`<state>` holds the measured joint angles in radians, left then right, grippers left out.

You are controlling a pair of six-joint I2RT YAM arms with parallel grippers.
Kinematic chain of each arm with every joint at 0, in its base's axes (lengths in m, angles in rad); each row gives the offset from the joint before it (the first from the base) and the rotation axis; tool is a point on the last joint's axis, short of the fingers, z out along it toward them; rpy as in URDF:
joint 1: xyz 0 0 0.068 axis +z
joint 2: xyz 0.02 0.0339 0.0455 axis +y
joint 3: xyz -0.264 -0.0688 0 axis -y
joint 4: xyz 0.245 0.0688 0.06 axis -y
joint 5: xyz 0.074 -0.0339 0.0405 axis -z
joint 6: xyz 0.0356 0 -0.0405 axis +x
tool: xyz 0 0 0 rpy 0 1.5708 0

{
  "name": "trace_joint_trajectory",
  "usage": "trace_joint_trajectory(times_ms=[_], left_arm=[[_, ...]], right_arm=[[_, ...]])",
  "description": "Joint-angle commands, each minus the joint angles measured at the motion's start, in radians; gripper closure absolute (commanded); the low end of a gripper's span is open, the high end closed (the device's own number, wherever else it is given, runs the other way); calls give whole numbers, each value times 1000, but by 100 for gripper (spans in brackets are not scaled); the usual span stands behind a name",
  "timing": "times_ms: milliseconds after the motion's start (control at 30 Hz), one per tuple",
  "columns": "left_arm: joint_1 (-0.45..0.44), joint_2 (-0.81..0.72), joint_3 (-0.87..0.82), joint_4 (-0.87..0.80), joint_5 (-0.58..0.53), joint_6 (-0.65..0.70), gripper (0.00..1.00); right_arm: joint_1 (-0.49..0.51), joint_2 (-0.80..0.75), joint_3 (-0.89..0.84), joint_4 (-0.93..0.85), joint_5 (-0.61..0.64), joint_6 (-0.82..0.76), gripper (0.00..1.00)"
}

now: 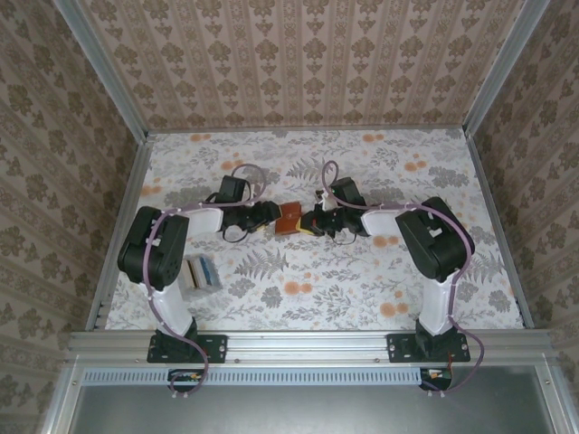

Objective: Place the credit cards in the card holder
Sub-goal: Pick up the card holder from the center of the table.

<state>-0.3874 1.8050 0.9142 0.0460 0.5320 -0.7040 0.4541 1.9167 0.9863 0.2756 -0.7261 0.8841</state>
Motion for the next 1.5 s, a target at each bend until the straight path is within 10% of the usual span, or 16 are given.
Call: trace_joint_trajectory(times_ms=[0,400,767,1033,1233,1467], left_arm=[[6,-11,-22,16,66,-25,41],[4,-4,-87,320,199,-270,56],[0,42,-103,370,230,-317,47],[-13,51,-95,375,230,-316,93],[-23,-23,-100,293,165,-264,100],[-63,-102,-89,176,34,-225,100]], right_arm=[[-5,-58,-7,119,-60,66,100],[9,2,-73,254,-78,165,100],[6,72,-108,204,-63,141,100],[6,86,-88,108,-46,85,100],[7,-44,-98,-74,102,-64,69],[83,-182,10,-419,406,-236,57]])
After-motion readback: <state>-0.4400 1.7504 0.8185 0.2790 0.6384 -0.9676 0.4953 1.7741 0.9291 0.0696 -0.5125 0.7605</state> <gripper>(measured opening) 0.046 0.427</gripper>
